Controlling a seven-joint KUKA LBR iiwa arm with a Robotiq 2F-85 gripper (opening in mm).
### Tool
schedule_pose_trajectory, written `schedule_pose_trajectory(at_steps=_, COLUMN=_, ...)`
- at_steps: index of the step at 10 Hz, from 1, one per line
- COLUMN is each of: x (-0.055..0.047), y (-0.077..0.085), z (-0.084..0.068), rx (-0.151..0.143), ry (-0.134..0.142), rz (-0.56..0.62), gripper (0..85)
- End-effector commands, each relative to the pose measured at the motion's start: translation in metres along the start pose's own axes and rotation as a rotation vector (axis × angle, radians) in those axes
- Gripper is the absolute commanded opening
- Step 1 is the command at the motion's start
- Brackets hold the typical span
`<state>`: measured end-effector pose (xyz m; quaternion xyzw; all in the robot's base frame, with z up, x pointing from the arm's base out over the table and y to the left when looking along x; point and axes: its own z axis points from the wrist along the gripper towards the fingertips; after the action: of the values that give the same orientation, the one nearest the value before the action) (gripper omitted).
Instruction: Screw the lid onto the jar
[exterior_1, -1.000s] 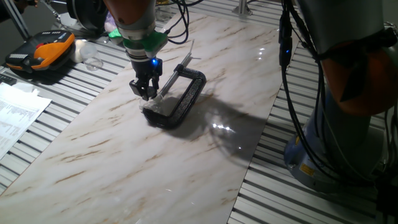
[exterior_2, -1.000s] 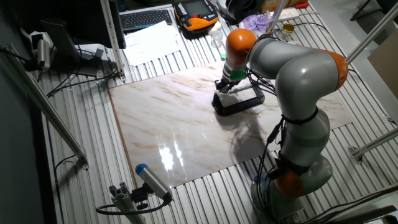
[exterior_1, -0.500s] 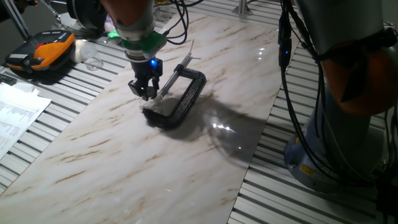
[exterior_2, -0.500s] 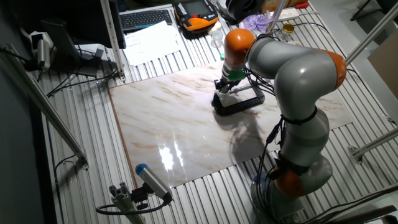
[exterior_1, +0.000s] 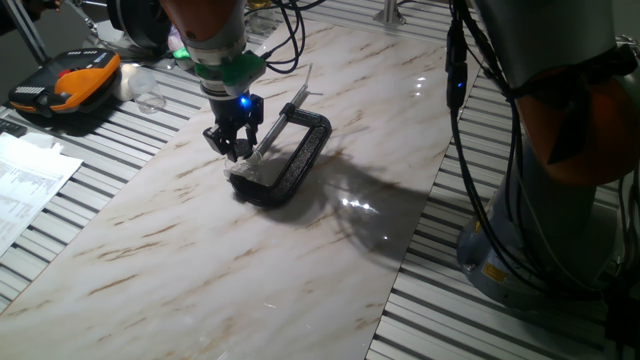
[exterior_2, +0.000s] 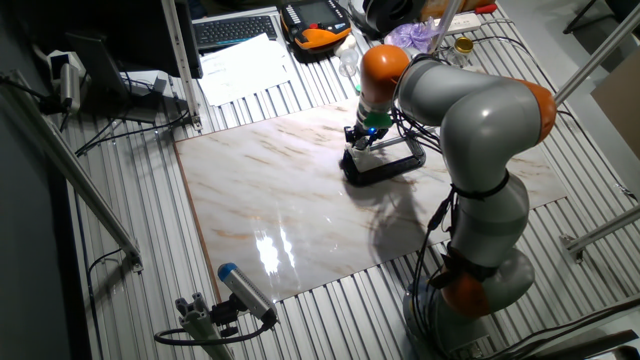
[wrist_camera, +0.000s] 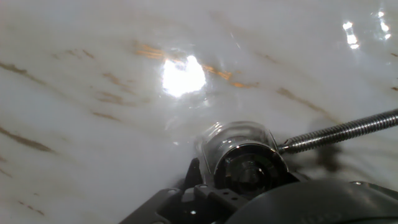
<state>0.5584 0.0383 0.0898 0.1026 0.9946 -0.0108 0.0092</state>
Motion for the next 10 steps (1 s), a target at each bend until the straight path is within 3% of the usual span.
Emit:
schedule_pose_trajectory(at_steps=1, x=-0.0003, y=-0.0004, z=-0.0006, rx=0.000, ry=-0.001, rz=-0.002, gripper=34.0)
schedule_pose_trajectory(at_steps=7, x=-0.0012, y=-0.0016, z=0.0005, rx=0.014, ry=-0.003, rz=-0.009, gripper=34.0)
schedule_pose_trajectory(at_steps=10, x=-0.0009, y=-0.0021, z=-0.0015, rx=0.001, ry=0.013, rz=-0.011, gripper=34.0)
